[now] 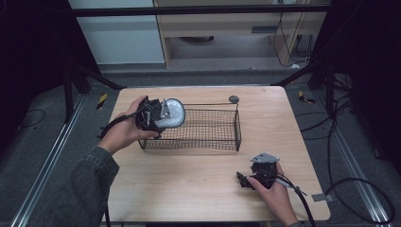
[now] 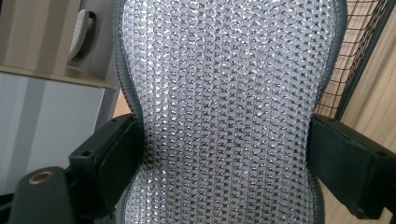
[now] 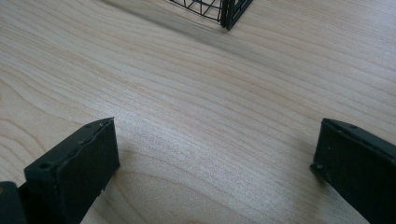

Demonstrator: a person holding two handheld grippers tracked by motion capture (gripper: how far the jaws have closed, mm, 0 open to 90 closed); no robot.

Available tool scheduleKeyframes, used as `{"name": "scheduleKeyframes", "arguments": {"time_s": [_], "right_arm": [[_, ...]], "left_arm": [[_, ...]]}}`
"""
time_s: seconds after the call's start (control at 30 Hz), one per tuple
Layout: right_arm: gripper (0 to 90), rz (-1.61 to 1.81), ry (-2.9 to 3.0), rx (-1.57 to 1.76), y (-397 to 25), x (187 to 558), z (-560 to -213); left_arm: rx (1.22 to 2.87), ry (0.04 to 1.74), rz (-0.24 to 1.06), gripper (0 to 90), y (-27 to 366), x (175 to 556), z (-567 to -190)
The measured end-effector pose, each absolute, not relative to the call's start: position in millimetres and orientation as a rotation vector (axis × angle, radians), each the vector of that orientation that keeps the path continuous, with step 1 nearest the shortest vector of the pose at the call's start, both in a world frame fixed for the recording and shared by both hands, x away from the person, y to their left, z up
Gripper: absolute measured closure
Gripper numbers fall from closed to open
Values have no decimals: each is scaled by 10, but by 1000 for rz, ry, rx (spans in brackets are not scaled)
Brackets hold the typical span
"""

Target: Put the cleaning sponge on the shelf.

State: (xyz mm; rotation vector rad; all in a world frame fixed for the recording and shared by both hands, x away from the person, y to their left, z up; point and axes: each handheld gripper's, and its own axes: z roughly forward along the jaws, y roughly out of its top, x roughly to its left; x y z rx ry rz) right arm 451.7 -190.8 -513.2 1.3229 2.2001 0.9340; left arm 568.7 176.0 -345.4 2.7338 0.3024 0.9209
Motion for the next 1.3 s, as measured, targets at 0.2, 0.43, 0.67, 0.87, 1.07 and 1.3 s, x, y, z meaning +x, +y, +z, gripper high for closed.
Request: {"name": "scheduleKeyframes", "arguments": {"time_s": [0.2,0.43,0.67,0.87,1.07,1.3], "right_arm": [[4,934,2200,1322,-1907,4518,-5132],[4,934,2200,1322,-1907,4520,-5132],[4,933,2200,1322,-1907,4520,-5132],[3,933,2200,1323,-1906,4520,-5132],[3,933,2199,1321,-1906,4521,-5132],[4,933,2200,1320,-1907,4521,-5132]], "left_arm": [[2740,287,916,115,1720,5764,-3477],[2729,288,921,115,1698,5795,-3494],[2755,287,915,114,1694,5793,-3526],[2752,305,909,113,1738,5820,-3558],[2744,325,901,110,1757,5859,-3611],[2754,320,884,110,1733,5901,-3660]]}}
